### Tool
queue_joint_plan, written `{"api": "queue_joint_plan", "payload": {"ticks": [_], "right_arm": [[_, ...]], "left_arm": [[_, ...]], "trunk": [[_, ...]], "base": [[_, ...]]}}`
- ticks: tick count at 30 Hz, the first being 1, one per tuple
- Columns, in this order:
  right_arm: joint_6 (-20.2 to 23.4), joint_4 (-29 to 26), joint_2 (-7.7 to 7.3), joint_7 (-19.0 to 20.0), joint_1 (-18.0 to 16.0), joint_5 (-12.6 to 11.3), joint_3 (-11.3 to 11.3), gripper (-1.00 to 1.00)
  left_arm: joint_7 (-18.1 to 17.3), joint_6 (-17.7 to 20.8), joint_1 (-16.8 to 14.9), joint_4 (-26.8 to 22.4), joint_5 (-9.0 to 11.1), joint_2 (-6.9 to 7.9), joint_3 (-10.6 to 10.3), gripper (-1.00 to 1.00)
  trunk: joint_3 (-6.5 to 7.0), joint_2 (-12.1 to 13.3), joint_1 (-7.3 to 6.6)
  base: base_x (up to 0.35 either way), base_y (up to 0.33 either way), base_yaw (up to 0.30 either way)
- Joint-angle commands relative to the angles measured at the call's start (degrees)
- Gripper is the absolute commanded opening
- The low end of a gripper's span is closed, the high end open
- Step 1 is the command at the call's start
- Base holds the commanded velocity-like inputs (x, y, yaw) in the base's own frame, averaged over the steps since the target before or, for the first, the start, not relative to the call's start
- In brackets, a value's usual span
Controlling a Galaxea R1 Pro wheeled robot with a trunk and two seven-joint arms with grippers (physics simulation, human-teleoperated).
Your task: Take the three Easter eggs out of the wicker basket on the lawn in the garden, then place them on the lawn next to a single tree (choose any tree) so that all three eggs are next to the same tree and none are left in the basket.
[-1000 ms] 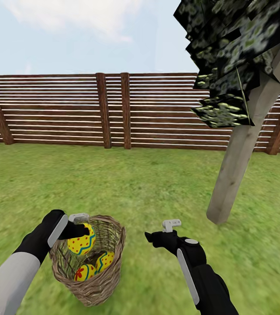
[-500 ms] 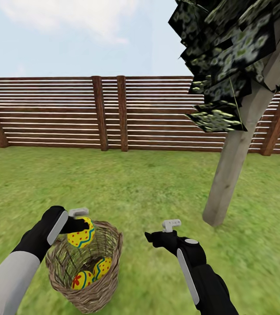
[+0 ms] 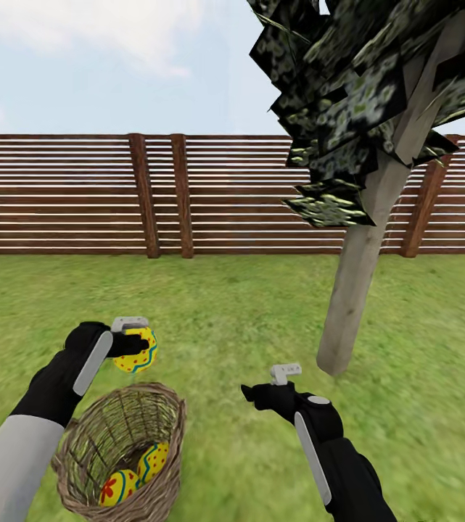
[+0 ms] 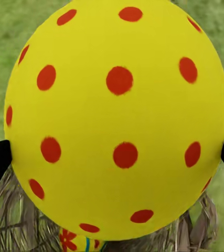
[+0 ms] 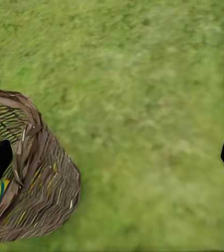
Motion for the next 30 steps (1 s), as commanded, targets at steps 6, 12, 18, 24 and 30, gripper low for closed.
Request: {"api": "queue_joint_plan", "payload": {"ticks": [6,12,18,24,30], "right_arm": [[0.36,-0.12,0.01,0.04,-0.04,-0.06,-0.25,1.0],[0.36,-0.2,0.01,0.04,-0.04,-0.06,-0.51,1.0],[0.37,-0.25,0.01,0.08,-0.04,-0.06,-0.87,1.0],[0.37,-0.29,0.01,0.02,-0.03,-0.09,-4.45,1.0],[0.37,-0.23,0.04,0.08,-0.04,-0.18,-8.74,1.0]], "left_arm": [[3.94,0.15,0.3,-3.78,0.97,-0.01,-0.28,-1.0],[3.32,0.15,0.31,-3.93,0.95,-1.03,-0.35,-1.0],[3.24,0.15,0.31,-2.94,0.85,-2.28,-0.38,-1.0],[3.07,0.15,0.08,4.57,1.1,-3.3,-0.36,-1.0],[2.77,0.15,-0.38,11.83,1.15,-5.93,-0.28,-1.0]], "trunk": [[1.42,2.4,-1.33],[2.9,4.8,-2.65],[4.38,7.21,-3.97],[5.86,9.62,-5.28],[7.34,12.02,-6.6]], "base": [[0.0,0.0,-0.207],[0.0,0.0,-0.207],[0.0,0.0,-0.207],[0.0,0.0,-0.207],[0.0,0.0,-0.207]]}}
